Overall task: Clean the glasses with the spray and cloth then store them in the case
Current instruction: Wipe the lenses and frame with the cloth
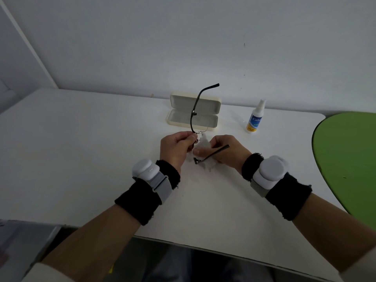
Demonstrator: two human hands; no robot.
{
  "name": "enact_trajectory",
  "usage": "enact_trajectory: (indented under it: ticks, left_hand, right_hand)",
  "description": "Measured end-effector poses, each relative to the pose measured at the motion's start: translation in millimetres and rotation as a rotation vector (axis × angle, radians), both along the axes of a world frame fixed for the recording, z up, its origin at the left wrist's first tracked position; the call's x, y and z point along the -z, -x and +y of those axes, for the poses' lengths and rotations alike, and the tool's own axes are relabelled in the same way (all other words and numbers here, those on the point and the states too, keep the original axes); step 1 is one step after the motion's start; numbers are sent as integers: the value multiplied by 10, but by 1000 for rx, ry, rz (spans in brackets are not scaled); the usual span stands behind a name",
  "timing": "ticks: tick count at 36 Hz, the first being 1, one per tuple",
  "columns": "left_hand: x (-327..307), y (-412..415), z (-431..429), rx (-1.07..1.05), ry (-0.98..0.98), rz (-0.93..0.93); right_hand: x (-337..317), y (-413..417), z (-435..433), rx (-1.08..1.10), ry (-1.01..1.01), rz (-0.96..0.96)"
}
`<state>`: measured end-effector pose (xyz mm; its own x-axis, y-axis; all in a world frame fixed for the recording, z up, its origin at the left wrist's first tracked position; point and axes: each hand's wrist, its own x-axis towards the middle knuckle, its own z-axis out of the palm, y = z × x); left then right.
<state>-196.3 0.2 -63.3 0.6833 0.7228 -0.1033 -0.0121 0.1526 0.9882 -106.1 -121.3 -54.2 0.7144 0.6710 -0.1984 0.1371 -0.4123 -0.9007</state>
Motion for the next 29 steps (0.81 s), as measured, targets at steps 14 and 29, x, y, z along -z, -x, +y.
enact_trajectory:
  ticks: [14, 29]
  left_hand:
    - [-13, 13, 63, -6, 6, -17]
    - [-28, 52, 152, -34, 11, -26]
  right_hand:
    - [-58, -28, -91, -95, 4, 78]
    - [-12, -126, -227, -85, -101, 21]
